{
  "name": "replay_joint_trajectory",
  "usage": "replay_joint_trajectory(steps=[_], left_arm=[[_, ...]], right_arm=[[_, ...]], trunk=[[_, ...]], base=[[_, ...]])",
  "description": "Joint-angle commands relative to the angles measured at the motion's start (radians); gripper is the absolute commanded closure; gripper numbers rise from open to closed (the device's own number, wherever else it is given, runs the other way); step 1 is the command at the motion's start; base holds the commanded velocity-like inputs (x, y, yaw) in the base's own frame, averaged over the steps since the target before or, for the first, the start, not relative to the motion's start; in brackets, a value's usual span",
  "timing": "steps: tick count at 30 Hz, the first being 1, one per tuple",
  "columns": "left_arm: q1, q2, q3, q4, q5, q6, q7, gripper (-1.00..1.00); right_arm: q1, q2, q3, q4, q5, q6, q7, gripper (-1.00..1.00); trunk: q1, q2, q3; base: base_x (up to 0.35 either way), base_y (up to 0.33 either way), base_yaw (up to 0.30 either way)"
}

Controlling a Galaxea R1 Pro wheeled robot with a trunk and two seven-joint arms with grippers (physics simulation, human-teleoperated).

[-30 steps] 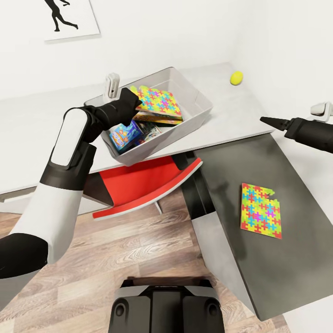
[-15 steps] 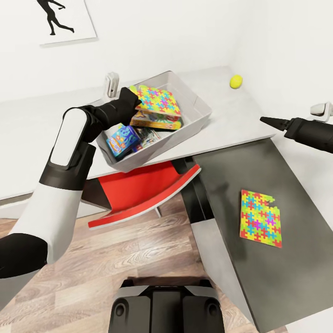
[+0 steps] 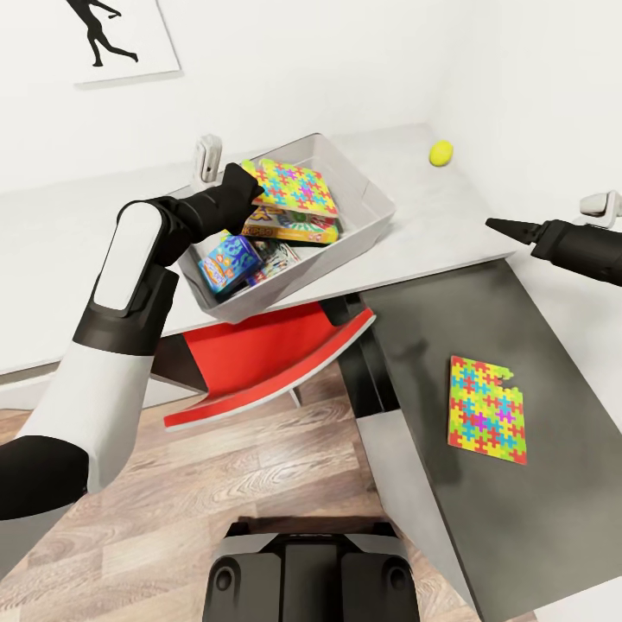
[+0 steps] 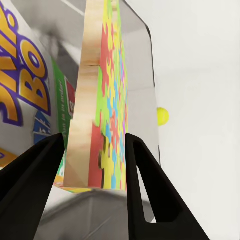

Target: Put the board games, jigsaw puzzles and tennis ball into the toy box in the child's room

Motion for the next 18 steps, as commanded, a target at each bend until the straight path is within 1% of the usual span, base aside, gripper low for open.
replay_joint_trajectory(steps=[1, 10, 18], left_arm=[[-0.001, 0.001, -0.001, -0.001, 0.006, 0.0, 0.007, 1.0], [-0.001, 0.001, 0.0, -0.001, 0.006, 0.0, 0.007, 1.0], [-0.001, 0.001, 0.0, -0.001, 0.007, 0.002, 0.006, 1.0]], right_arm=[[-0.001, 0.0, -0.001, 0.0, 0.009, 0.004, 0.01, -1.0], [-0.001, 0.001, -0.001, 0.0, 0.009, 0.004, 0.01, -1.0], [-0.001, 0.001, -0.001, 0.0, 0.009, 0.004, 0.01, -1.0]], trunk=[[0.001, -0.002, -0.001], [0.001, -0.002, -0.001], [0.001, -0.002, -0.001]], base=[[0.003, -0.001, 0.0], [0.001, 0.006, 0.0], [0.0, 0.135, 0.0]])
